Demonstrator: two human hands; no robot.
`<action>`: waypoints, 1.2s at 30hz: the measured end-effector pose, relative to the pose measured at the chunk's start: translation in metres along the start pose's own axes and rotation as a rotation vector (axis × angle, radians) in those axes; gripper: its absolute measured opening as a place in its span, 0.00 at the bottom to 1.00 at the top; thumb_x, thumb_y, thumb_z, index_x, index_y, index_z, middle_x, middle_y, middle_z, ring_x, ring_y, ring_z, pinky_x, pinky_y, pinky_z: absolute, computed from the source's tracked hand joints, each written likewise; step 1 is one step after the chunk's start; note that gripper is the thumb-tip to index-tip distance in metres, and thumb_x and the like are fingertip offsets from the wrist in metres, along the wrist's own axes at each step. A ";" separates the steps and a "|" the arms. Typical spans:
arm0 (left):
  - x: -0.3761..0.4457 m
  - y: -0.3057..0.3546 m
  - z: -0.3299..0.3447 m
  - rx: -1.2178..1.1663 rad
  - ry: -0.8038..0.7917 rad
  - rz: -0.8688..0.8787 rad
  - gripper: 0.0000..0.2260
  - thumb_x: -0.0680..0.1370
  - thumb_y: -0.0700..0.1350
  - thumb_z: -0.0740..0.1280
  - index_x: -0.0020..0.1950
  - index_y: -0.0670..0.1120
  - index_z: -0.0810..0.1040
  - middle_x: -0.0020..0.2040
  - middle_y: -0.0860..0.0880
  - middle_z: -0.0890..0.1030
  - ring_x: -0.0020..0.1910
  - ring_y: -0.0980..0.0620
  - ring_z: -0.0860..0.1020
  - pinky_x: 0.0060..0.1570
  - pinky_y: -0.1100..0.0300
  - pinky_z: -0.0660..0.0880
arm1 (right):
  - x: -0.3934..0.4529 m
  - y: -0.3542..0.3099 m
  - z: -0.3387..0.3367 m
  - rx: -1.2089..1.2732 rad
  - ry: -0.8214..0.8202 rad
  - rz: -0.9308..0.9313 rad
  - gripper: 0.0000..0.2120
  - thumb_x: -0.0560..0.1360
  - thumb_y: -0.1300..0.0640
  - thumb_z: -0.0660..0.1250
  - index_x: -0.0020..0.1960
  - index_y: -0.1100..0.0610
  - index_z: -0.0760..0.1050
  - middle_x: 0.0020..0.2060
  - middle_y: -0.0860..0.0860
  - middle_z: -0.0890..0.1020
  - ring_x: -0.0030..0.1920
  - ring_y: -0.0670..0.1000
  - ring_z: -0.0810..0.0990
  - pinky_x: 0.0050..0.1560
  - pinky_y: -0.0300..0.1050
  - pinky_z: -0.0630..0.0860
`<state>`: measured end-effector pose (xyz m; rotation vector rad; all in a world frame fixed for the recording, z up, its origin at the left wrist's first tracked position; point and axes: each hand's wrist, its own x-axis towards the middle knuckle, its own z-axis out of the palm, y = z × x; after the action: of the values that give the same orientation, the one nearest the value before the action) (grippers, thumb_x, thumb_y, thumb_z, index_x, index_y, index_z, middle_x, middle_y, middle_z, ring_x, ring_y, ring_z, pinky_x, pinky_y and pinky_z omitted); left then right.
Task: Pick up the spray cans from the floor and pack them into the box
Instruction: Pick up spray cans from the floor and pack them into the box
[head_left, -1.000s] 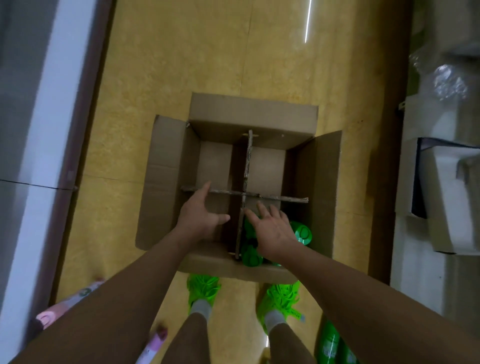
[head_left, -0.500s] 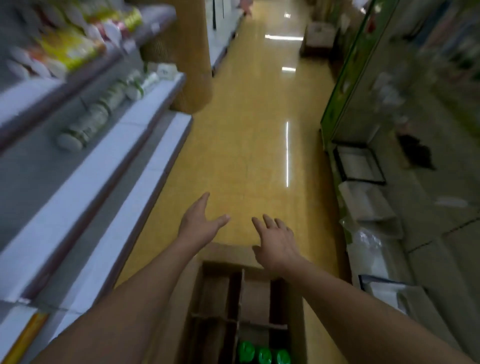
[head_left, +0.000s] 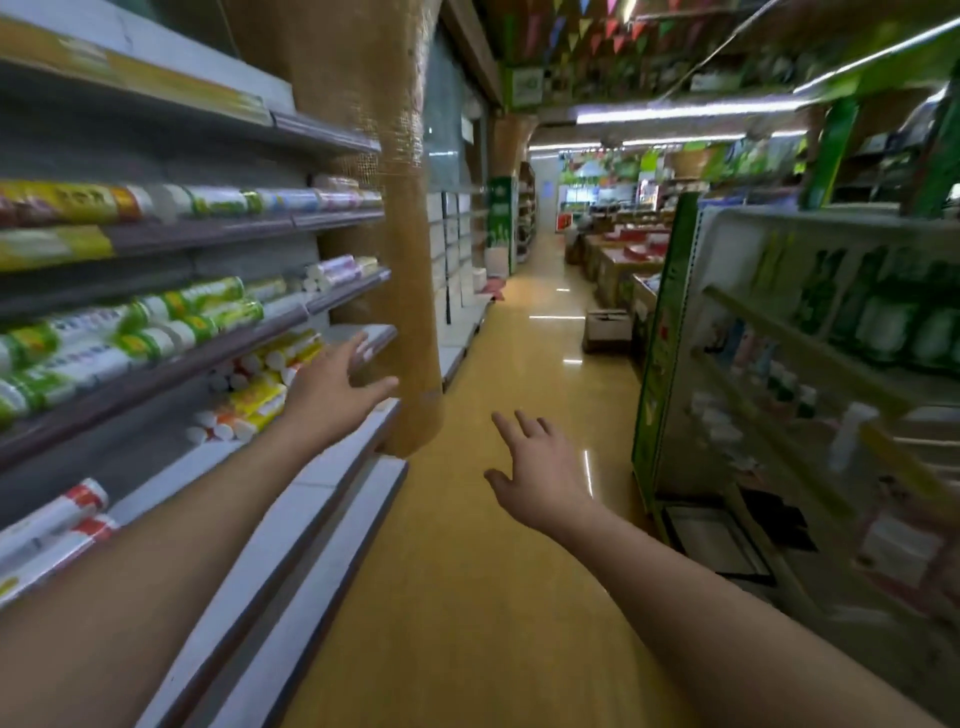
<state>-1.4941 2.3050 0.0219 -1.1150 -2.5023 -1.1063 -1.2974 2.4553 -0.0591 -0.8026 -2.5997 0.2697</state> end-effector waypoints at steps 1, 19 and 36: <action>0.007 0.005 -0.010 0.021 0.005 0.017 0.34 0.74 0.58 0.73 0.77 0.51 0.66 0.74 0.46 0.70 0.71 0.43 0.70 0.68 0.47 0.69 | 0.000 -0.002 -0.011 -0.002 0.029 0.005 0.36 0.78 0.44 0.66 0.80 0.44 0.51 0.80 0.51 0.56 0.79 0.58 0.54 0.76 0.58 0.60; -0.010 0.188 0.106 -0.075 -0.549 0.685 0.33 0.76 0.57 0.71 0.78 0.51 0.63 0.77 0.49 0.67 0.74 0.47 0.66 0.71 0.51 0.65 | -0.157 0.060 -0.088 -0.092 0.328 0.646 0.36 0.78 0.41 0.64 0.80 0.41 0.50 0.80 0.48 0.56 0.79 0.55 0.53 0.78 0.58 0.55; -0.391 0.220 0.235 -0.304 -1.234 0.938 0.31 0.78 0.58 0.68 0.79 0.56 0.61 0.78 0.52 0.63 0.76 0.50 0.63 0.71 0.51 0.65 | -0.522 0.071 -0.030 -0.129 0.190 1.441 0.35 0.78 0.42 0.63 0.80 0.45 0.52 0.79 0.50 0.58 0.78 0.57 0.56 0.76 0.57 0.58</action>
<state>-1.0365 2.3458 -0.1920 -3.2916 -1.7087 -0.5086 -0.8559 2.2150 -0.2210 -2.4334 -1.4160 0.3597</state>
